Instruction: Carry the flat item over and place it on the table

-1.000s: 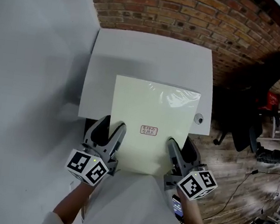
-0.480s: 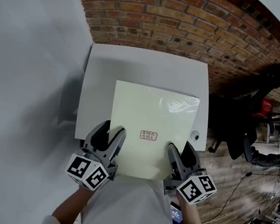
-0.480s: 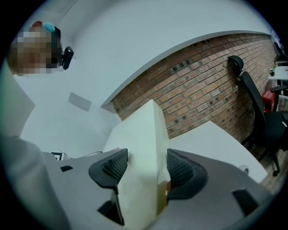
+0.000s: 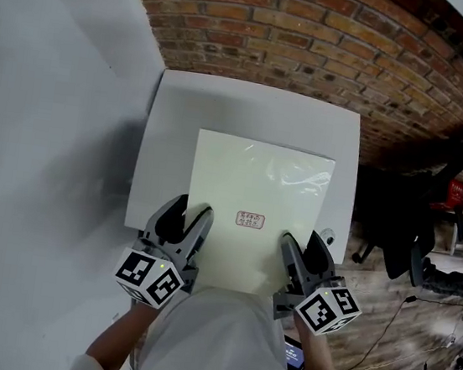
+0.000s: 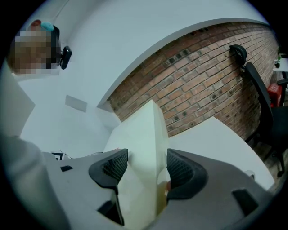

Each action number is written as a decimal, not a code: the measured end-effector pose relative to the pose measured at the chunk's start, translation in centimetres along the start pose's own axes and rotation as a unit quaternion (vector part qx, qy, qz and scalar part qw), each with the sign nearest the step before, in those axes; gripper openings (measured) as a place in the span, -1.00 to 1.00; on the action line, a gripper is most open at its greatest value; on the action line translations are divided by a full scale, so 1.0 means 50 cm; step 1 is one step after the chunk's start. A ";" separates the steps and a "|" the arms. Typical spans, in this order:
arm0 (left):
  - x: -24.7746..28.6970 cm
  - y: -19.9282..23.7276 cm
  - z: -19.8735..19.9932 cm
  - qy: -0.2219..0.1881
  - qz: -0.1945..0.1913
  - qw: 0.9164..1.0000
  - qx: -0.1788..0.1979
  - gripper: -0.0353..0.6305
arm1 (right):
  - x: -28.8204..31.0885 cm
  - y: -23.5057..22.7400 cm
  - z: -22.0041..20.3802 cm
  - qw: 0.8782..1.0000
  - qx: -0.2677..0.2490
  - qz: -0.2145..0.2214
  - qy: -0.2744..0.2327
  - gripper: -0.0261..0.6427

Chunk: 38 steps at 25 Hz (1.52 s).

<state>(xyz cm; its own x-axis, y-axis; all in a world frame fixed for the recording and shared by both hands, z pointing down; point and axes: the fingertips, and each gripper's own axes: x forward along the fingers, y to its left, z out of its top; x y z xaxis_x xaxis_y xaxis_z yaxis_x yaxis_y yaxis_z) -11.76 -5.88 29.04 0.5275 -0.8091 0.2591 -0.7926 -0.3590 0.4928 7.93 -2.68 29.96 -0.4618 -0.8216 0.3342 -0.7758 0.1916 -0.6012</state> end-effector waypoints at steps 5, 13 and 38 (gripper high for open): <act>0.064 0.022 -0.021 0.014 0.018 1.000 0.004 -0.17 | 0.046 -0.054 0.002 1.000 0.013 0.004 0.016 -0.11; 0.129 0.064 -0.074 0.041 0.040 0.998 -0.008 -0.17 | 0.110 -0.129 -0.028 0.999 0.026 -0.007 0.047 -0.11; 0.291 0.237 -0.295 0.110 0.059 0.991 -0.047 -0.17 | 0.266 -0.336 -0.193 0.992 0.062 -0.056 0.097 -0.11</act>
<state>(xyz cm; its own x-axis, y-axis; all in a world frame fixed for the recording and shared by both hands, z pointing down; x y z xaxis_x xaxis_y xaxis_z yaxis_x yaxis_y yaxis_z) -8.98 -15.06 50.90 0.4953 -0.7183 0.4885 -0.8259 -0.2151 0.5211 10.65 -11.65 51.51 -0.4588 -0.7134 0.5296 -0.7734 0.0272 -0.6334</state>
